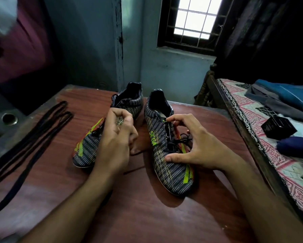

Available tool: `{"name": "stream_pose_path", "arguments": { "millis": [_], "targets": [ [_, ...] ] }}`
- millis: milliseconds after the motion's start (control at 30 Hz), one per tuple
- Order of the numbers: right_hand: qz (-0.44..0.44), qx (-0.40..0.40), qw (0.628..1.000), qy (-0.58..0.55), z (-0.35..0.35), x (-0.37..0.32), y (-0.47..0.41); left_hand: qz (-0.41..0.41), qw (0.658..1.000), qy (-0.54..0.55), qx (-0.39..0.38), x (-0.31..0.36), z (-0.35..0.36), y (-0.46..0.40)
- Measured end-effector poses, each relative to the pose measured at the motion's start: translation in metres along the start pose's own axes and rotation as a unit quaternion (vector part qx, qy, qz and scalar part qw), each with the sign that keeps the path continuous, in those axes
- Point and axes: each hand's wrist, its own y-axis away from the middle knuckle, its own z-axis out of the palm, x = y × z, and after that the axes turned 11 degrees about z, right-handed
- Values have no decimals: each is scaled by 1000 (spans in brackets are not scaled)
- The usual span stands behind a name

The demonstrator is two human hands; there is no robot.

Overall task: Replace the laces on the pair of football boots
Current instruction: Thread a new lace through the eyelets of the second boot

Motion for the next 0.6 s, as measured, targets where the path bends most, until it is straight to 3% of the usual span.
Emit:
{"name": "stream_pose_path", "arguments": {
  "millis": [33, 100, 167, 267, 333, 433, 500, 600],
  "targets": [
    [1, 1, 1000, 0, 0, 0, 0, 53, 993, -97, -41, -5, -2, 2],
    [0, 2, 1000, -1, 0, 1, -1, 131, 944, -269, -142, -16, -6, 5],
    [2, 0, 1000, -3, 1, 1, -1, 148, 905, -340, -211, -18, -6, 7],
    [15, 1, 1000, 6, 0, 1, -1, 204, 902, -357, -133, -16, -8, 0],
    [25, 3, 1000, 10, -1, 1, 0, 227, 924, -308, -3, -11, -9, -3],
    [30, 4, 1000, 10, 0, 0, 0, 92, 991, -11, 91, 1, -4, -3],
    [32, 4, 999, 4, 0, 0, 0, -6, 985, 117, 124, 7, -1, -4],
    [37, 2, 999, 7, 0, 0, -1, -24, 983, 114, 144, 8, -1, -6]
  ]
}}
